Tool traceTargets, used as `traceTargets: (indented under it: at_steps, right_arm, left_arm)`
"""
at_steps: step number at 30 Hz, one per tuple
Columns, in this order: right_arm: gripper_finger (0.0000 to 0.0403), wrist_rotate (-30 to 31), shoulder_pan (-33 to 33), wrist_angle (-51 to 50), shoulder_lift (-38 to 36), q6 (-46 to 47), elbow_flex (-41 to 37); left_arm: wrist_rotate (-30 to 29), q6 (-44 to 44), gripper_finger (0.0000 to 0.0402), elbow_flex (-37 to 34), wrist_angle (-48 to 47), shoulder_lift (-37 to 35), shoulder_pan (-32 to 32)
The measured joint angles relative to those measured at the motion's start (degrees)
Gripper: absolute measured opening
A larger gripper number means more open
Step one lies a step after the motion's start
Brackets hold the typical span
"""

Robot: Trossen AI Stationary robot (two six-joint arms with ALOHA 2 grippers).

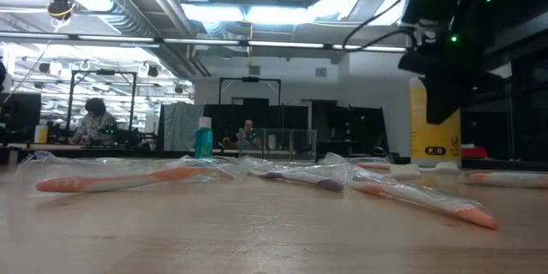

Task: Pick & Place toothbrushing station
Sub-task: Put the orange toothbrush into the transparent organizer

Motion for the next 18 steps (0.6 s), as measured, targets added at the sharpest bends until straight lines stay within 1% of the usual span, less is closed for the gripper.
traceTargets:
  at_steps: [3,6,9,15,18]
  right_arm:
    - [0.0077,-0.2,0.2,1.3,-2.7,0.9,0.0]
    - [0.0077,-0.3,0.9,1.4,-5.2,2.4,0.0]
    - [0.0077,-0.4,1.3,1.4,-7.4,2.7,0.0]
    - [0.0077,0.4,2.1,1.3,-11.0,3.4,0.0]
    - [0.0077,0.5,2.1,1.4,-12.1,4.4,0.0]
  left_arm:
    - [1.9,0.2,0.0219,0.0,1.4,-0.1,0.0]
    - [6.0,1.5,0.0219,0.0,3.7,-0.3,0.0]
    - [8.4,1.5,0.0219,0.0,4.0,-0.2,0.0]
    - [8.4,1.5,0.0219,0.0,3.3,0.1,0.1]
    - [7.9,4.4,0.0219,0.0,2.9,0.4,0.1]
